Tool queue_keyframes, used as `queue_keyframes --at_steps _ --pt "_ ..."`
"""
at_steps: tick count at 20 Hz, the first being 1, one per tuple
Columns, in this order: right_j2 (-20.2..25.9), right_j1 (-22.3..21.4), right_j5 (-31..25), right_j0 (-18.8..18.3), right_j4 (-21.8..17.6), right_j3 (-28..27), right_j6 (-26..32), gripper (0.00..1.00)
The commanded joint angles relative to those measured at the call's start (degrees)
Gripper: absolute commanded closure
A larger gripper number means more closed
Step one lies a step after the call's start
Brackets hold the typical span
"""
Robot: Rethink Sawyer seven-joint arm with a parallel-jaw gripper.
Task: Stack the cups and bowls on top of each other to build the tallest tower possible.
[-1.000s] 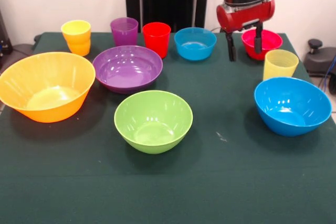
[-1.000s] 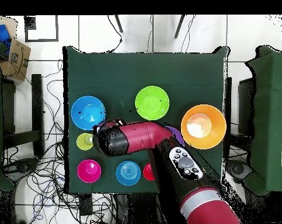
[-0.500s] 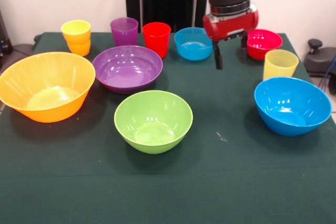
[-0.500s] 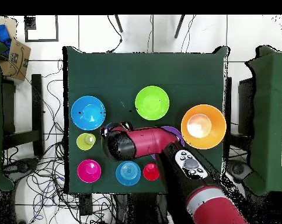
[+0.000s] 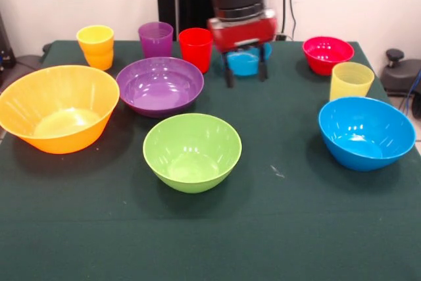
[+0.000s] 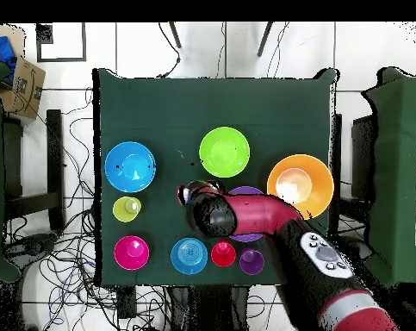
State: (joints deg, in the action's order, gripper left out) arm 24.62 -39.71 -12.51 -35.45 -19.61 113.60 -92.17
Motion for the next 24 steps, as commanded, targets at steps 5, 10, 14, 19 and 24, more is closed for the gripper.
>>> queue_keyframes --at_steps 5,10,14,19,24 --pt "6.6 7.0 -9.9 -10.1 -7.0 -3.7 9.6 0.00" --pt "9.2 6.8 -13.5 -15.1 -8.1 -3.3 12.3 0.00" --pt "11.6 4.2 -16.9 -17.6 -8.0 -2.1 12.7 0.00" --pt "11.1 9.7 -15.1 -17.6 -12.5 -6.4 12.1 0.00" --pt "11.2 11.8 -15.8 -17.8 -15.1 -9.3 12.4 0.00"
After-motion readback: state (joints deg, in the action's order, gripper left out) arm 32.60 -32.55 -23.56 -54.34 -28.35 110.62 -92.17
